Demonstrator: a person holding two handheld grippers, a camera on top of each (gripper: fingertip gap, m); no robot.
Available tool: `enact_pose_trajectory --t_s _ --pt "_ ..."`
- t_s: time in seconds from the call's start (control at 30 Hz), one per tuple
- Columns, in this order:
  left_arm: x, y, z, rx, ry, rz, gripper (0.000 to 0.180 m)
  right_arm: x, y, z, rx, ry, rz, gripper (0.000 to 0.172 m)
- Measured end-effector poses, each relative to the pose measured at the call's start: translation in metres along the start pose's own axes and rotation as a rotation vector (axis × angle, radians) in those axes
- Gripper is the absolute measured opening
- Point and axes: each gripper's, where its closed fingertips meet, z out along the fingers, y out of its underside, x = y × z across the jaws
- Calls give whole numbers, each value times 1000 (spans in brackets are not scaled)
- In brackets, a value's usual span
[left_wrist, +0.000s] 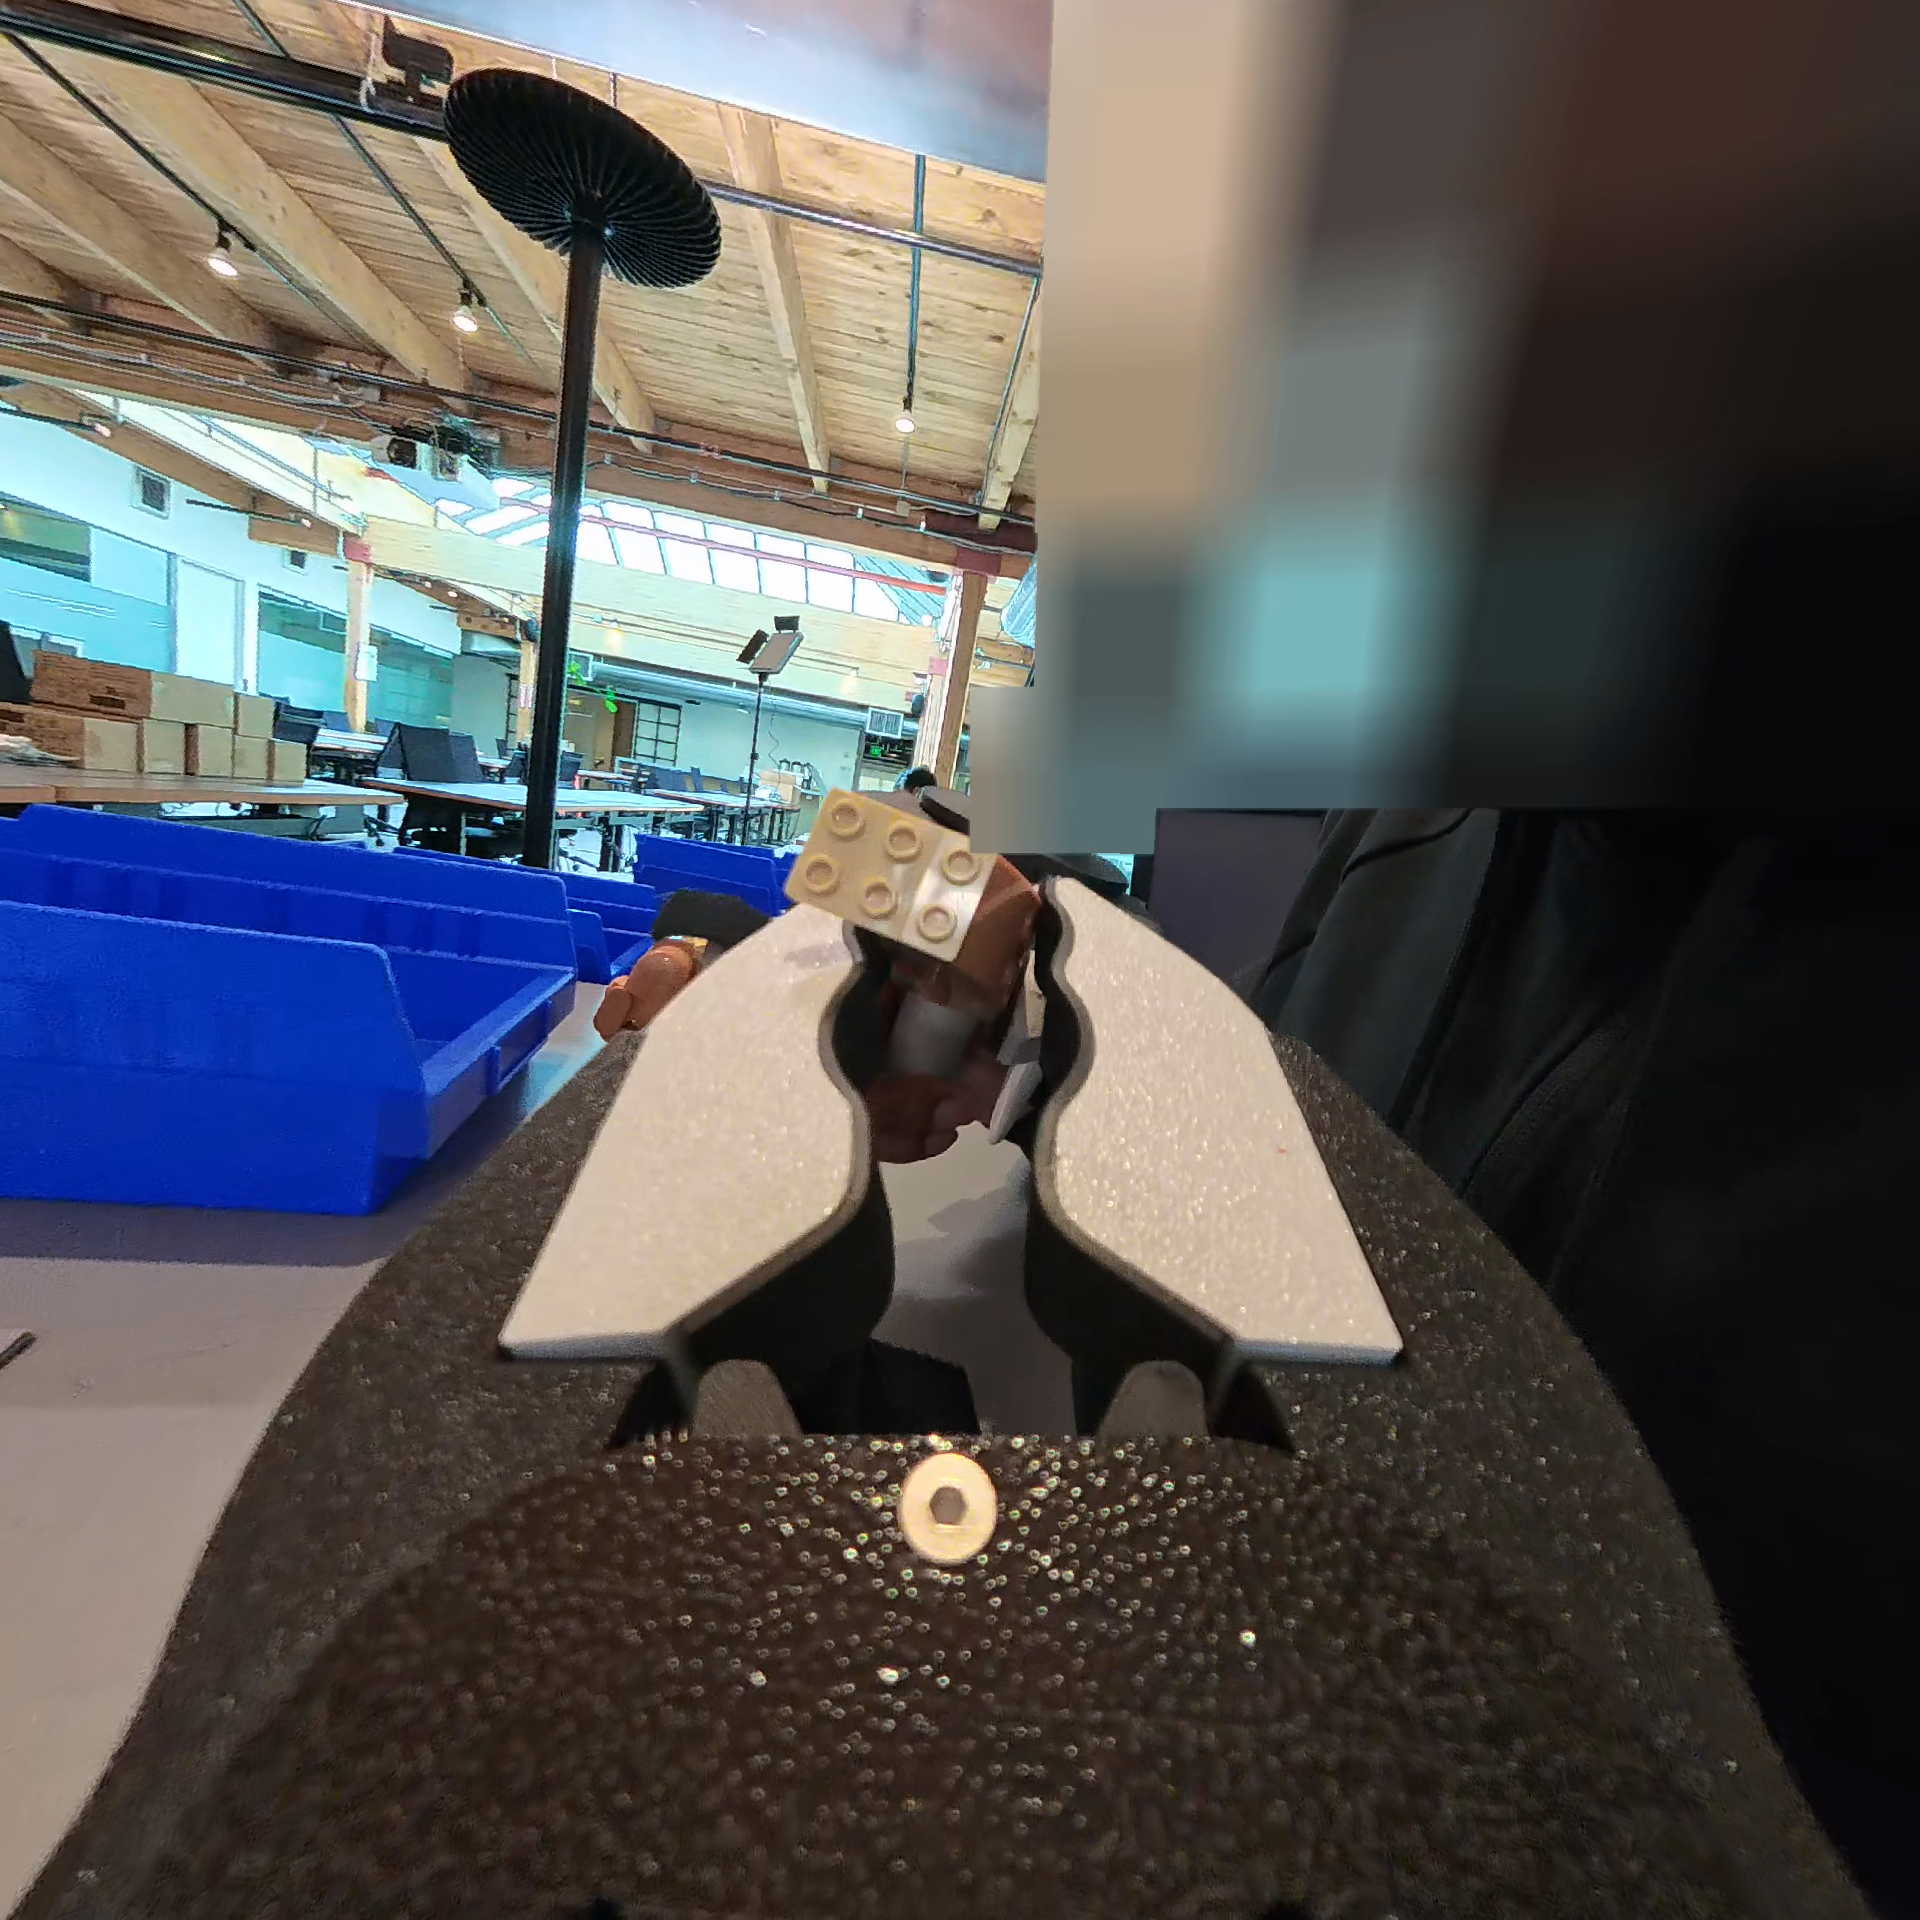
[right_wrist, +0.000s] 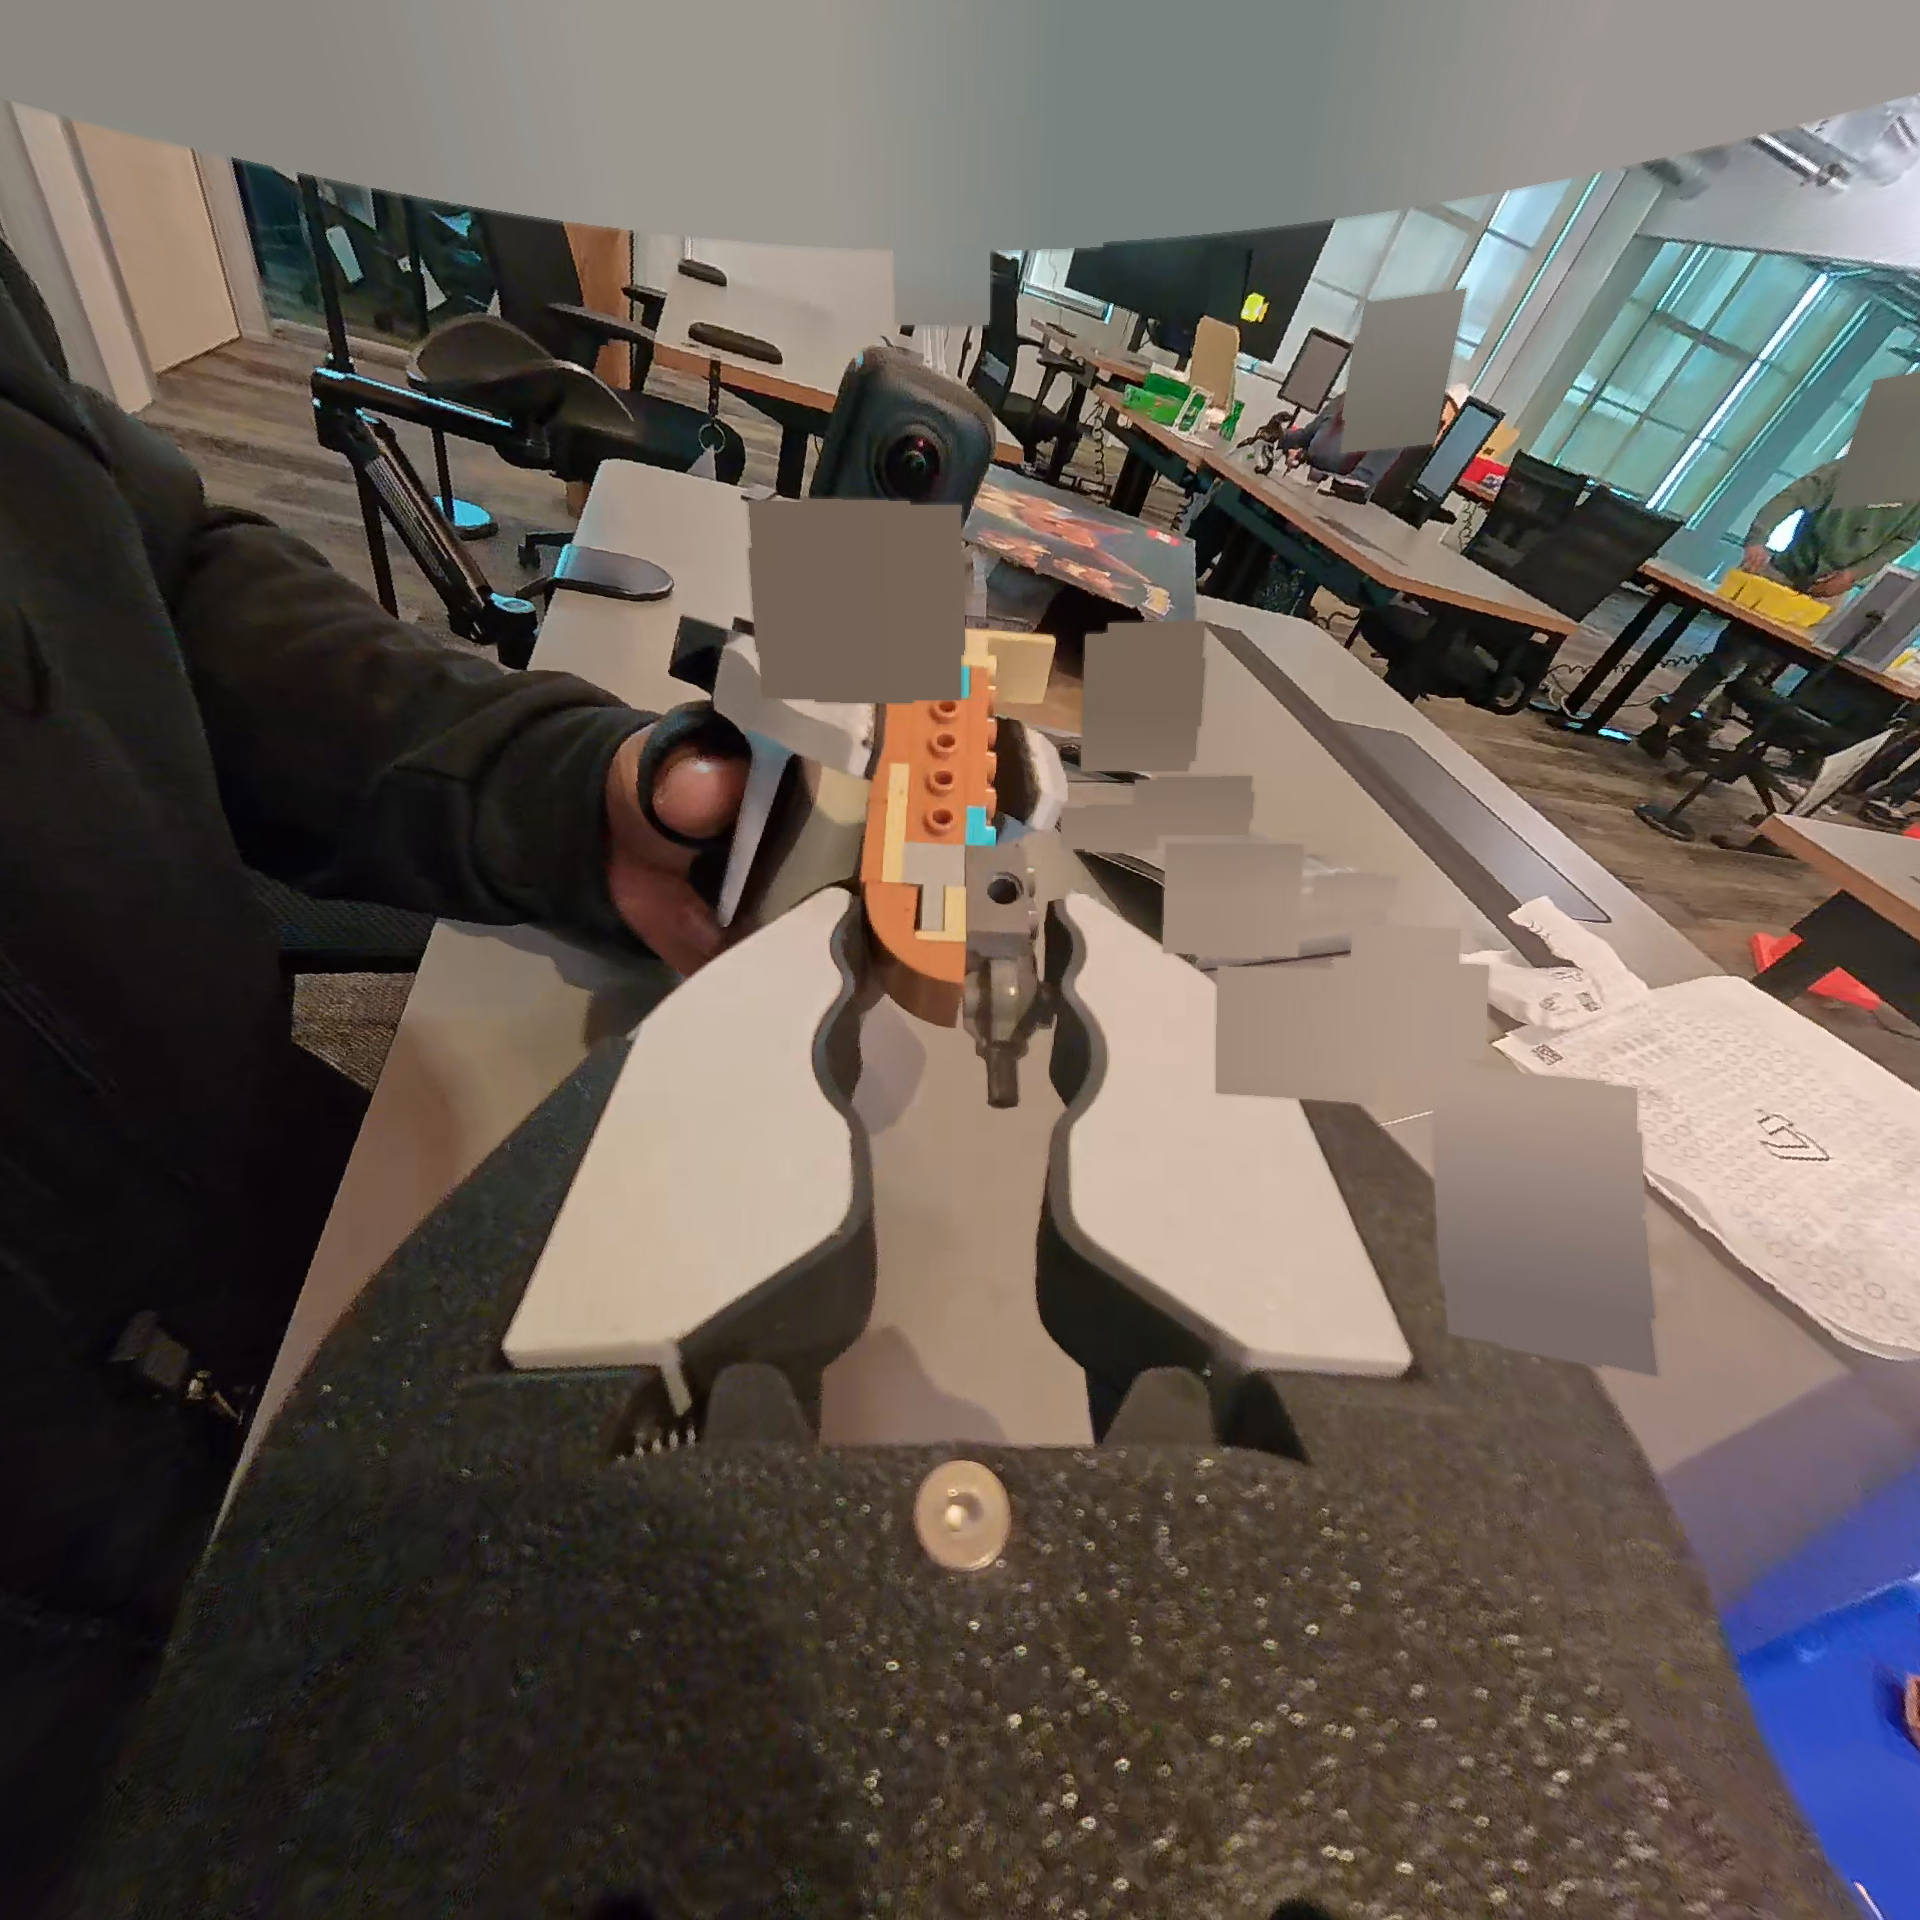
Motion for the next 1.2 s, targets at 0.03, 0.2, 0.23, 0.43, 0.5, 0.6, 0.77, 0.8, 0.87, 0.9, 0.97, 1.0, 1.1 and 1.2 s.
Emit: enact_pose_trajectory --t_s 0.03,0.2,0.23,0.43,0.5,0.6,0.77,0.8,0.87,0.9,0.97,1.0,1.1,1.2 --pt "0 0 0 -5 0 1 27 0 1 0 -6 2 -3 32" --pt "0 0 0 -5 9 -7 27 -1 0 0 -8 5 -12 31" --pt "0 0 0 -5 10 -10 27 -1 0 0 -9 6 -14 31" --pt "2 1 0 -22 18 -2 27 -3 1 -1 -18 -9 -36 30" --pt "2 2 1 -24 20 -4 27 -3 1 -1 -20 -13 -45 30" --pt "2 2 1 -26 26 -6 27 -4 1 -1 -21 -21 -53 30" --pt "4 3 1 -33 35 -15 27 -6 2 -3 -24 -32 -68 29" --pt "4 4 2 -36 36 -17 27 -6 2 -3 -27 -36 -69 29" --pt "4 5 2 -45 35 -17 27 -6 3 -4 -37 -48 -68 29" --pt "3 6 2 -48 32 -17 27 -6 3 -4 -35 -51 -71 30" --pt "4 5 2 -34 31 -19 27 -5 1 -4 -22 -50 -69 30" --pt "3 2 2 -15 30 -21 27 -5 -1 -4 -14 -44 -68 31" --pt "3 -5 1 48 35 -56 26 -5 0 -2 -17 -20 -103 41" --pt "1 -17 -6 132 35 -108 27 -5 3 -4 -2 2 -126 50"
